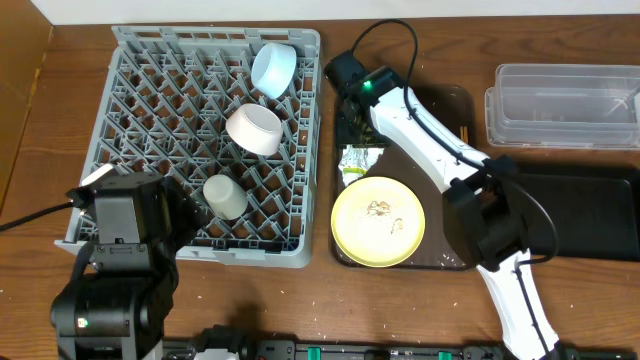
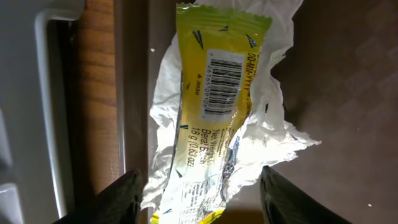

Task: Sort waste into correct bins and load items into the dishwasher
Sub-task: 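Grasp the yellow snack wrapper on the tray with the right gripper, then carry the wrapper to the clear plastic bin and drop it in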

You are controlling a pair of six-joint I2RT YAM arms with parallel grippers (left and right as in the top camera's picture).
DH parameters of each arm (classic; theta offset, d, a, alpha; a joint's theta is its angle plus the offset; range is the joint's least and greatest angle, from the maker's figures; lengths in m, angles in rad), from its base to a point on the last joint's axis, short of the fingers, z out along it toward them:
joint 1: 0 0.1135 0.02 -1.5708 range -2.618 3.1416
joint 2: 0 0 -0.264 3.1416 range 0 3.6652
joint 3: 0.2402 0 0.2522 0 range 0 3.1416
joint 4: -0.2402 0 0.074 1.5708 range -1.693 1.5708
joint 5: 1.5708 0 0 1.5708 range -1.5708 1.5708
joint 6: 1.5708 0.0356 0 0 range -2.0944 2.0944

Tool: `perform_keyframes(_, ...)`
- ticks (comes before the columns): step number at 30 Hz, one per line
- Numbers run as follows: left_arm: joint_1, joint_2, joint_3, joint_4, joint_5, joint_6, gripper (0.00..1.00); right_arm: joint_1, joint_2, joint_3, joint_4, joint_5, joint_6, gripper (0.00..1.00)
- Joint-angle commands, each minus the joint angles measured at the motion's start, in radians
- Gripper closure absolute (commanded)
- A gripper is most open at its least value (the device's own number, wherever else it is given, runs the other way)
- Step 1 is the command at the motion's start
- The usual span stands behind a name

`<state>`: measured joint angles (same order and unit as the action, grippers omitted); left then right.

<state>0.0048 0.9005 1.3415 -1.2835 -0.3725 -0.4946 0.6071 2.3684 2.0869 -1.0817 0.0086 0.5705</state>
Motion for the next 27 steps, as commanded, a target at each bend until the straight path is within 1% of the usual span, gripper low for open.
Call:
perform_keyframes(1,0.003,0.0,0.01,-0.003,-0.01,-0.001,0.02,0.005,0.006,-0.021,0.01,0.021,0.013,0.43)
perform_keyframes(2,0.003,0.0,0.01,-0.003,-0.01,-0.001,0.02,0.007,0.007,-0.025,0.014,0.021,0.013,0.45)
perform_keyframes(8,0.003,0.0,0.01,-0.003,-0.01,-0.001,0.02,0.023,0.007,-0.037,0.048,0.018,0.013,0.48)
perform_keyframes(13,0.003,0.0,0.01,-0.003,-0.01,-0.001,0.02,0.026,0.007,-0.069,0.063,0.029,0.013,0.51)
perform_keyframes(15,0.003,0.0,0.01,-0.003,-0.01,-0.001,0.02,0.026,0.007,-0.093,0.078,0.029,0.013,0.54)
perform_keyframes(19,0.003,0.0,0.01,-0.003,-0.01,-0.001,0.02,0.025,0.007,-0.095,0.092,0.028,0.013,0.56)
perform_keyframes(20,0.003,0.0,0.01,-0.003,-0.01,-0.001,0.02,0.024,0.007,-0.093,0.096,0.028,0.013,0.59)
perform_keyframes(21,0.003,0.0,0.01,-0.003,-0.01,-0.001,0.02,0.021,0.007,-0.092,0.096,0.028,0.013,0.67)
perform_keyframes(23,0.003,0.0,0.01,-0.003,-0.01,-0.001,0.02,0.013,0.005,-0.089,0.095,0.027,0.013,0.87)
perform_keyframes(24,0.003,0.0,0.01,-0.003,-0.01,-0.001,0.02,0.007,0.002,-0.084,0.091,0.024,0.012,0.94)
perform_keyframes(25,0.003,0.0,0.01,-0.003,-0.01,-0.001,0.02,0.001,-0.003,-0.077,0.085,0.019,0.013,0.99)
perform_keyframes(27,0.003,0.0,0.01,-0.003,-0.01,-0.001,0.02,-0.014,-0.016,-0.05,0.063,0.008,0.012,0.99)
